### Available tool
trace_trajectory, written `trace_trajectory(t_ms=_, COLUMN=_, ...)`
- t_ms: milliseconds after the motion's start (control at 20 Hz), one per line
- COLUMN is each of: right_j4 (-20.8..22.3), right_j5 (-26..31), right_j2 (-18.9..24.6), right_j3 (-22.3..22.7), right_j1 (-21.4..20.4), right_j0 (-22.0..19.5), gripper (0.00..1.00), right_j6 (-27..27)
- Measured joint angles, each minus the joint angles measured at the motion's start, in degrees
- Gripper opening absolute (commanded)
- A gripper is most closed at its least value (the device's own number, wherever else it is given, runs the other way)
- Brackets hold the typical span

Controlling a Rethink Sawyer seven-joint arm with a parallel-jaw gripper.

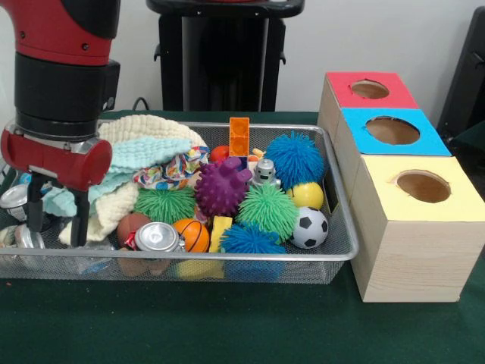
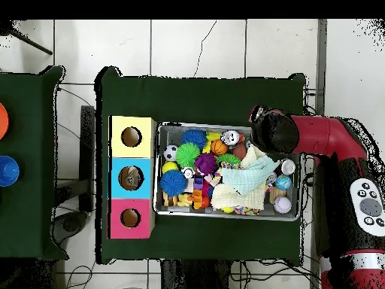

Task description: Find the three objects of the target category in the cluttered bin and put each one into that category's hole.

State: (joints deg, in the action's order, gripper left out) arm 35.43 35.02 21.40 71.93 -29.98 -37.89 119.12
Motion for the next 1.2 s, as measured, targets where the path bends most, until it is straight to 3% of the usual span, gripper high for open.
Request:
trace_trajectory(t_ms=700, right_j4=-0.3, right_j5=-0.3, right_j2=5.5, right_j3=1.6, right_j1=4.9, right_j0=-4.1, gripper=1.0, right_j6=0.0)
trace_trajectory(t_ms=1200, right_j4=-2.5, right_j5=1.4, right_j2=6.9, right_j3=6.5, right_j1=1.1, right_j0=-4.2, gripper=1.0, right_j6=0.0)
